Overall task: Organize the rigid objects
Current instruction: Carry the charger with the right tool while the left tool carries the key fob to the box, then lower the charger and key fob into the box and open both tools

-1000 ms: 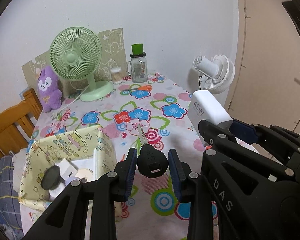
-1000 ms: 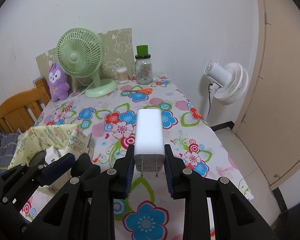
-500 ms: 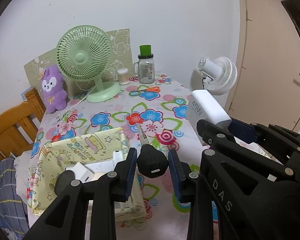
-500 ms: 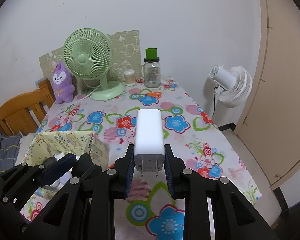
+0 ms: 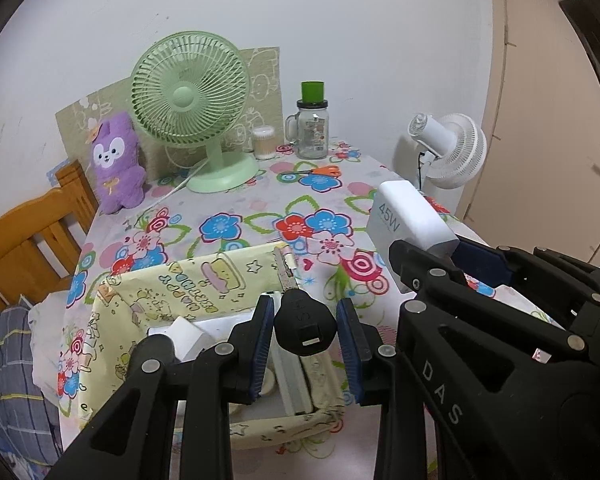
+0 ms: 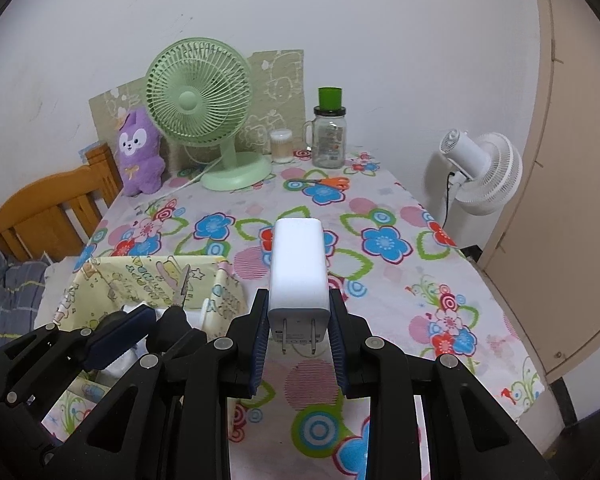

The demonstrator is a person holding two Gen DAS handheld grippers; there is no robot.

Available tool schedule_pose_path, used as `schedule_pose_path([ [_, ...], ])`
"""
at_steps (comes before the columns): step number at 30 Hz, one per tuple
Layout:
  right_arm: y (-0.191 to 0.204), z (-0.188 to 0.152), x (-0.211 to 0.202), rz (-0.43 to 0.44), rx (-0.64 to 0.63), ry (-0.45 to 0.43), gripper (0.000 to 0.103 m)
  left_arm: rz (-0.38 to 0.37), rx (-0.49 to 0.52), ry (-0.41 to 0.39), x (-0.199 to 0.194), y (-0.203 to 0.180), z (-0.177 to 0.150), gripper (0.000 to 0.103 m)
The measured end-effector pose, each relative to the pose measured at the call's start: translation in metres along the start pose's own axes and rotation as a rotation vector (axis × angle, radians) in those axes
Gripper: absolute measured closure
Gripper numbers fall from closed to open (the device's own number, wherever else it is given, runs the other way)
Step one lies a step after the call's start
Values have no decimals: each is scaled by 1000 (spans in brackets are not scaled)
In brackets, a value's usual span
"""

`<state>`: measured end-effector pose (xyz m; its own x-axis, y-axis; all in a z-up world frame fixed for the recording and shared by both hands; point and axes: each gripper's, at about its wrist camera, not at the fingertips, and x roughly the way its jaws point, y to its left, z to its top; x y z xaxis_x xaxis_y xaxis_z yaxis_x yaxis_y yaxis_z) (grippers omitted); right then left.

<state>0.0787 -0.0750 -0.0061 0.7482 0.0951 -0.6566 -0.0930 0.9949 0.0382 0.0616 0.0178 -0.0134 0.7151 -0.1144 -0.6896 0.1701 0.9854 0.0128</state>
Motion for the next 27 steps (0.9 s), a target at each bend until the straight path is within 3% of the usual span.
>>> schedule_pose_path([
  [27,46,7,41,5,-44,53,73,-9,-56,48,29,48,-4,70],
])
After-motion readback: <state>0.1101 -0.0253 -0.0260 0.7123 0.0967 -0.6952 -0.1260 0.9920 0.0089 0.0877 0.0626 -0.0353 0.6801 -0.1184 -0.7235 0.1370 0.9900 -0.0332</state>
